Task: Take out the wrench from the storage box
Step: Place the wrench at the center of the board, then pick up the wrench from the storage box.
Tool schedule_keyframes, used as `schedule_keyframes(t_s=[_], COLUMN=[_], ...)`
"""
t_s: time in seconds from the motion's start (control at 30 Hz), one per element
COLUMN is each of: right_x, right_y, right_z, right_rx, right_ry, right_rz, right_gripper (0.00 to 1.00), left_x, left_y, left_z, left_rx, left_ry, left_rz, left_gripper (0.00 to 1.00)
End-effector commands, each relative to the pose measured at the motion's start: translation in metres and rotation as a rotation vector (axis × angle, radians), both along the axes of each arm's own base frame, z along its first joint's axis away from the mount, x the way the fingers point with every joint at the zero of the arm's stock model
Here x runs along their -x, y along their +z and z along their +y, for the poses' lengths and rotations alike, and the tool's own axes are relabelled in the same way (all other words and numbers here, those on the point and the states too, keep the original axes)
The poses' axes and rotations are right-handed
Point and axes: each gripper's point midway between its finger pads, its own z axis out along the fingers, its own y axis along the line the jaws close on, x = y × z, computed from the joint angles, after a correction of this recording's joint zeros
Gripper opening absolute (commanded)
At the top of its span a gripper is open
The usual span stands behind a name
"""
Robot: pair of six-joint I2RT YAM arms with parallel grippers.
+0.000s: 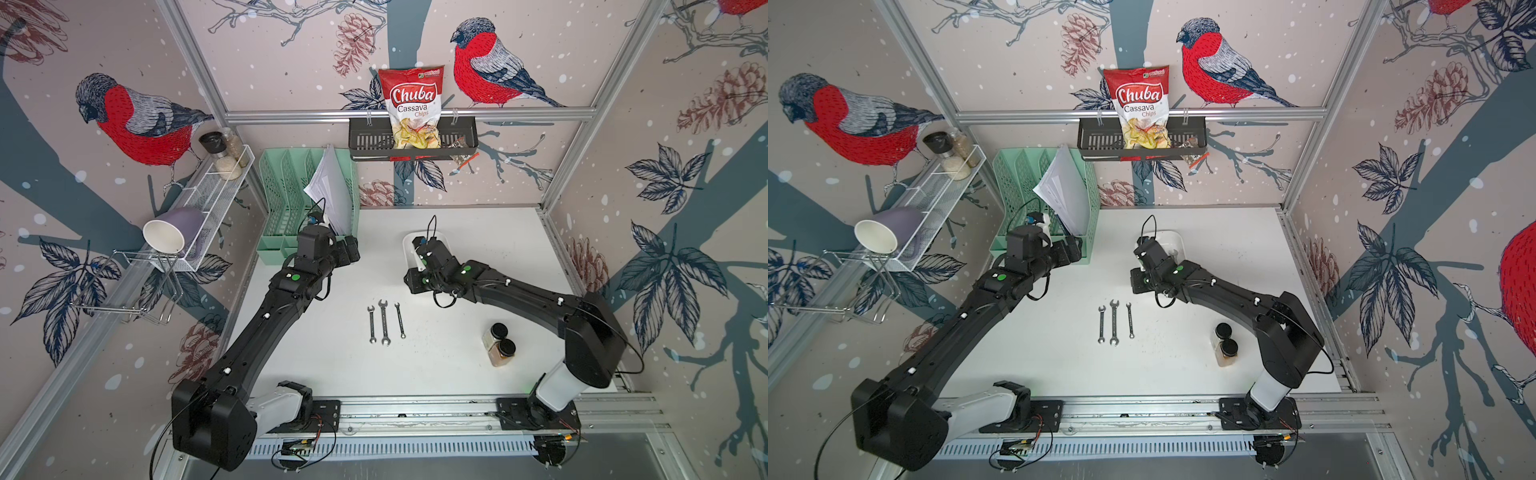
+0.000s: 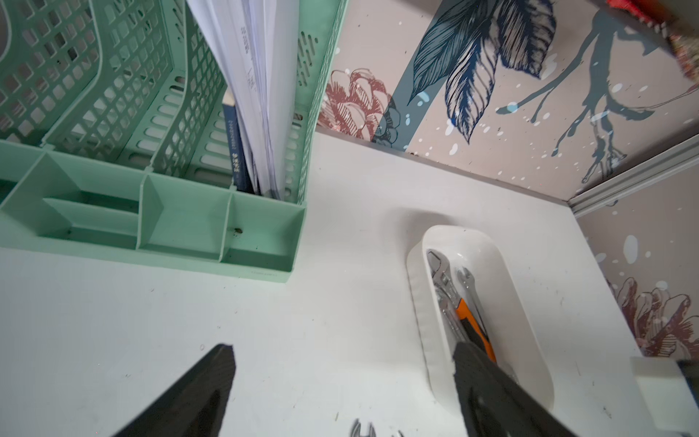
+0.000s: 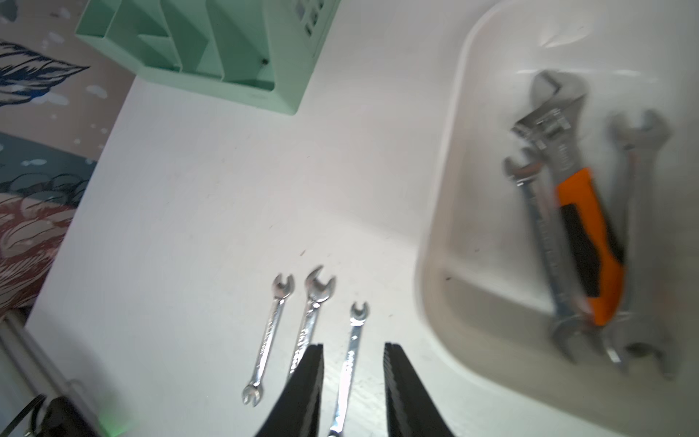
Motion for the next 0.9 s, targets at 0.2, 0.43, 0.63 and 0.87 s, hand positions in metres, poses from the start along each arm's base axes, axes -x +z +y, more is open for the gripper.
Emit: schedule_keyframes(t_s=[0.2, 0.43, 0.63, 0.87], right_x=[-0.068, -0.106, -0.128, -0.131], right_y=[-0.032, -0.059, -0.078, -0.094], right_z=[-0.06, -0.055, -0.064, -0.071], right_rx=[0.263, 0.262, 0.313, 0.349], right_ry=[-0.015, 0.048, 0.039, 0.077], right_rz=[-0.064, -0.019, 0.002, 0.019], right_gripper=[0.29, 0.25, 0.35, 0.37], left_x=[-0.023, -0.03, -0.032, -0.03], left_y=[0.017, 0.004, -0.007, -0.016], left_z=[-0.023, -0.035, -0.032, -0.032], left_rx=[0.028, 0.025, 0.016, 0.008], left_ry=[-0.083, -0.15, -0.133, -0.139], left_rz=[-0.046, -0.051, -0.029, -0.003], left_gripper=[0.93, 0.93, 0.93, 0.94])
